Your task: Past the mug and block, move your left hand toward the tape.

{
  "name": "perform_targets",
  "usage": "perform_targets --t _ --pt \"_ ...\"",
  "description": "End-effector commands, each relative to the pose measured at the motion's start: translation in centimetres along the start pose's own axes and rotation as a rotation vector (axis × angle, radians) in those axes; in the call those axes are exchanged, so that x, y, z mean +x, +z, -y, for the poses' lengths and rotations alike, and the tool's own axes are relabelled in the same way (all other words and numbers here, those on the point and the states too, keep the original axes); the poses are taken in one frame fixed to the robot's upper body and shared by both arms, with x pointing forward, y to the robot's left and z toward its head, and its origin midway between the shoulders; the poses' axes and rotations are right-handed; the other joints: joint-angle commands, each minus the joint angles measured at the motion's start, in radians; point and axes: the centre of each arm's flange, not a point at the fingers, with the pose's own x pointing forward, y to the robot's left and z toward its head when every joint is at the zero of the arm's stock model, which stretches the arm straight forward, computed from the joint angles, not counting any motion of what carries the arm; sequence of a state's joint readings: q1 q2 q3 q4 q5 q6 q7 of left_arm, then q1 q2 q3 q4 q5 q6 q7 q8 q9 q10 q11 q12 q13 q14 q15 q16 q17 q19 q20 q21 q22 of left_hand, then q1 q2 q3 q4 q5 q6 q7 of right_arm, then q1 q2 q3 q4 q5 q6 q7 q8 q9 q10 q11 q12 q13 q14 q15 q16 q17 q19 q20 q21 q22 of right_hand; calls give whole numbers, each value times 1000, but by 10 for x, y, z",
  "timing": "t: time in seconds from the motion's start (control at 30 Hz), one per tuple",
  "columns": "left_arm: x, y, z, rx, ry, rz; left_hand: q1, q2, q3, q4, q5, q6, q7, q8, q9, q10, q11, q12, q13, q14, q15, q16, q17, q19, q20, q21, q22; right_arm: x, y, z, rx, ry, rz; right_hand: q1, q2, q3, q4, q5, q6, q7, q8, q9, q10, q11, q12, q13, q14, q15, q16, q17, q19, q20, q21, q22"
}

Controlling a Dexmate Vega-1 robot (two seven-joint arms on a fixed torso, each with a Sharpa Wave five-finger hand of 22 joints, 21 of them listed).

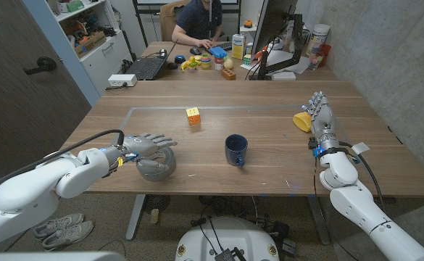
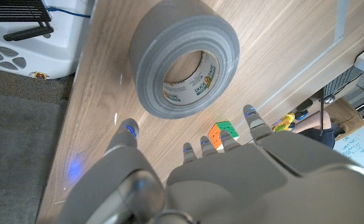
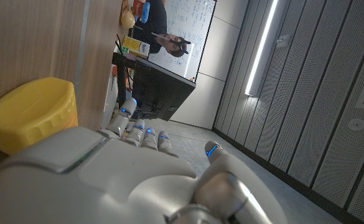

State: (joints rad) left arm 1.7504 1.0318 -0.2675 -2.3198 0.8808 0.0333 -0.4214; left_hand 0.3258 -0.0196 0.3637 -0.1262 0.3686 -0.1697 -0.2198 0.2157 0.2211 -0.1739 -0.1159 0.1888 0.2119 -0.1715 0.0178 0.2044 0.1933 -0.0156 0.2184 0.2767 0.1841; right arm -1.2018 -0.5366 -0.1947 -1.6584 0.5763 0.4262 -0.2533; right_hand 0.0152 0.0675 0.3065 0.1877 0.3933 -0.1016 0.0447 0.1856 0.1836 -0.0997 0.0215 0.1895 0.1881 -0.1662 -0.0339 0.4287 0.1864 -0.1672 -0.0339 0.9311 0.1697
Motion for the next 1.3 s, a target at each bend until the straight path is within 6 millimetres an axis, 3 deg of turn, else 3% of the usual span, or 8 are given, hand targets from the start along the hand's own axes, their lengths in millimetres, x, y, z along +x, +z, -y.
perform_targets --t 0.03,1.3 --pt "-12 -4 18 -34 -28 -63 13 0 0 -7 2 -52 -3 10 3 -135 4 4 3 -27 7 2 2 12 1 1 4 0 0 -1 8 3 7 1 111 6 -1 6 7 0 8 5 4 3 6 4 -66 -8 -2 -1 -168 -73 -7 3" --pt "-1 -7 12 -19 -10 -56 50 -2 3 -24 -1 -53 -4 18 10 -130 0 14 8 -26 -9 7 2 36 2 -4 6 -1 -4 2 12 -7 -6 4 110 8 -2 8 18 2 8 4 15 2 5 3 -55 -2 -12 -3 -159 -69 -25 3"
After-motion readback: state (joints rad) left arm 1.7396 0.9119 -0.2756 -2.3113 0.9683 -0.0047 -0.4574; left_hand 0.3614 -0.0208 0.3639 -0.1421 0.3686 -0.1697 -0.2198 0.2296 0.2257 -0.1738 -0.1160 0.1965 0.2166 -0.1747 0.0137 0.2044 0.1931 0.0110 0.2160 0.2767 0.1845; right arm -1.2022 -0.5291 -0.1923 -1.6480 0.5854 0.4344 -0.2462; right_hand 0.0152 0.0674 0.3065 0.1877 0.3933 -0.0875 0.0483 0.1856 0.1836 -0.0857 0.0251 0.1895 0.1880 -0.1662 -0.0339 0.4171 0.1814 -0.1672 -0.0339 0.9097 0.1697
